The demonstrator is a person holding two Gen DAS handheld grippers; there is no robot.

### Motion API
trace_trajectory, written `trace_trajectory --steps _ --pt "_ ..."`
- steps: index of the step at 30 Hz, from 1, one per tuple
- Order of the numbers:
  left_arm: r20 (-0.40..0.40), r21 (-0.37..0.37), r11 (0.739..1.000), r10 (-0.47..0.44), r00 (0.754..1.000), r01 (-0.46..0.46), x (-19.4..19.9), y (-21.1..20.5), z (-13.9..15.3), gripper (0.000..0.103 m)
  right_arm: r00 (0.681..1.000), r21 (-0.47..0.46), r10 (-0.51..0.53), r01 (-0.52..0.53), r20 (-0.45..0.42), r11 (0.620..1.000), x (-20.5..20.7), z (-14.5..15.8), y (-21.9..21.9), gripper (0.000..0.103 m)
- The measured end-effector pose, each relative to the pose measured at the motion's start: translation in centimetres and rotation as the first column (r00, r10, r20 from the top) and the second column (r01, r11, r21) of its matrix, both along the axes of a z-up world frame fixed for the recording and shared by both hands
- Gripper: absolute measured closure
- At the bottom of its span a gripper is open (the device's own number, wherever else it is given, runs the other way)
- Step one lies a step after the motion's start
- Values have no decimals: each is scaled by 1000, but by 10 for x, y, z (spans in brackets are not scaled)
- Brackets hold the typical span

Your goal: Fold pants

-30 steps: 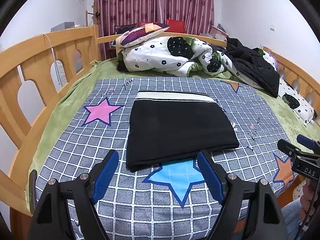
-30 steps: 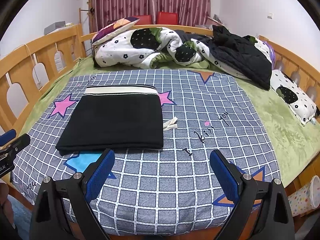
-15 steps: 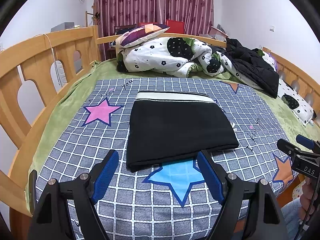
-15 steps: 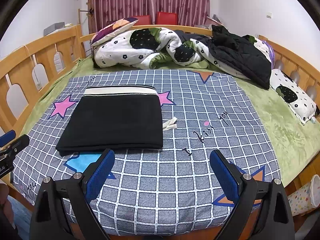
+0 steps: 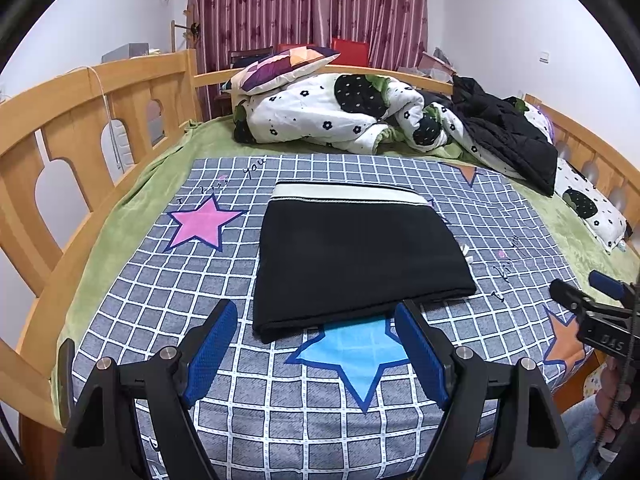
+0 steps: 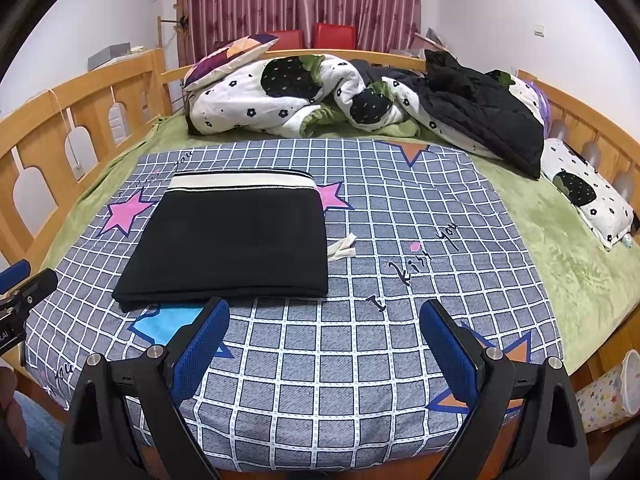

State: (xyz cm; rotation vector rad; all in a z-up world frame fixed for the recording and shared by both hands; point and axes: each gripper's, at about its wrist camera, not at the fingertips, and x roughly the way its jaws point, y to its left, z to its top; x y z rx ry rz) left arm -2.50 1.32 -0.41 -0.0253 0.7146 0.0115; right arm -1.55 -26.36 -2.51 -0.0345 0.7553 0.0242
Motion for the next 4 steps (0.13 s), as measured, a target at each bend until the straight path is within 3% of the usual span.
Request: trace_trajectory --steps 4 --pt "-8 51 998 33 999 -33 4 0 -3 23 1000 -7 -4 4 -4 1000 2 -1 1 8"
